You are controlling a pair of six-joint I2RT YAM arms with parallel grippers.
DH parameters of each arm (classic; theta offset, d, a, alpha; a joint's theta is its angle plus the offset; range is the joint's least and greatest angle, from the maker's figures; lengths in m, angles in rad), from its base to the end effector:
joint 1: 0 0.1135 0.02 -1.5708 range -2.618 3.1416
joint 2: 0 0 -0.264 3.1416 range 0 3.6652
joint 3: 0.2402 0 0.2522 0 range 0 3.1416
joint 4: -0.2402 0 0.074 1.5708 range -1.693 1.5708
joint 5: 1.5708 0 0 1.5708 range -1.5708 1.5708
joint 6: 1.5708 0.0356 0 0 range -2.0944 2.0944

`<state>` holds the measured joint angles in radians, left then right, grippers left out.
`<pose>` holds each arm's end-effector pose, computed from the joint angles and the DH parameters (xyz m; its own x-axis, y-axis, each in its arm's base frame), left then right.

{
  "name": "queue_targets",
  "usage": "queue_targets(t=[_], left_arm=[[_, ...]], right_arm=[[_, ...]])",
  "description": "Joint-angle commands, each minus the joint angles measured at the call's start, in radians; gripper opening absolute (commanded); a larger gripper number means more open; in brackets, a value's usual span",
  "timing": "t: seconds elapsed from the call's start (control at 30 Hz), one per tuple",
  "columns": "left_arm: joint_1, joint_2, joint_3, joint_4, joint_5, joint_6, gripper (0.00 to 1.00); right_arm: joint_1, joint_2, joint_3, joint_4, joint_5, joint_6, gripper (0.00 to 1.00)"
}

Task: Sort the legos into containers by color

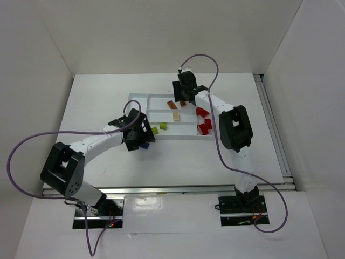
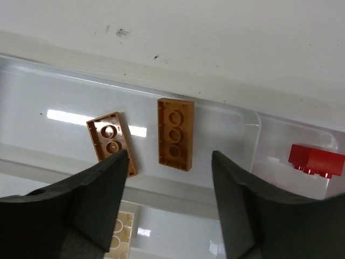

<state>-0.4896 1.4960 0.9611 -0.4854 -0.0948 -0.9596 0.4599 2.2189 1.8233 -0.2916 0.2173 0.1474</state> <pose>0.2653 -0.1376 0.2102 -0.7792 -0.5086 -0.3663 -0.3724 0.8458 -0.3821 0.4628 0.2206 0.2159 -0.6040 -0.1391 -0.7847 -0.1975 0.9801 -0.0218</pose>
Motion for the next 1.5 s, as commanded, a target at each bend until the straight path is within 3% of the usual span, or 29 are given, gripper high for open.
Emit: queue_targets(t=[0.0,0.03,0.17,0.3,0.53,0.9,1.13,1.47], left_arm=[[0.0,0.012,0.011,0.019,-0.036,-0.036,0.95],[0.0,0.021,0.011,0.019,-0.036,-0.036,0.95],[-0.009,0.033,0.021,0.019,-0.058,-0.036,0.9],[-0.009,0.089,0.031,0.028,-0.095,-0.089,0.87],[-0.055,0.116,0.031,0.053,-0.187,-0.18,0.86],[-0.073,0.148,-0.039,0.088,-0.278,-0.248,0.77],[-0.053,0.148,-0.079,0.079,-0.25,-0.294,0.74],[-0.032,-0.037,-0.197,-0.067,-0.298,-0.338,0.65]], right_arm=[[0.008,-0.007,0.036,0.026,0.036,-0.002,0.76],[0.008,-0.031,0.018,0.026,0.045,-0.002,0.82],[0.019,-0.145,-0.054,0.049,0.065,0.03,0.82],[0.019,-0.313,-0.256,0.12,0.039,0.056,0.82],[0.01,-0.473,-0.386,0.12,0.03,0.067,0.82],[0.01,-0.495,-0.452,0.101,0.039,0.067,0.82],[0.01,-0.495,-0.47,0.101,0.03,0.077,0.82],[0.0,-0.515,-0.489,0.101,0.021,0.077,0.82]])
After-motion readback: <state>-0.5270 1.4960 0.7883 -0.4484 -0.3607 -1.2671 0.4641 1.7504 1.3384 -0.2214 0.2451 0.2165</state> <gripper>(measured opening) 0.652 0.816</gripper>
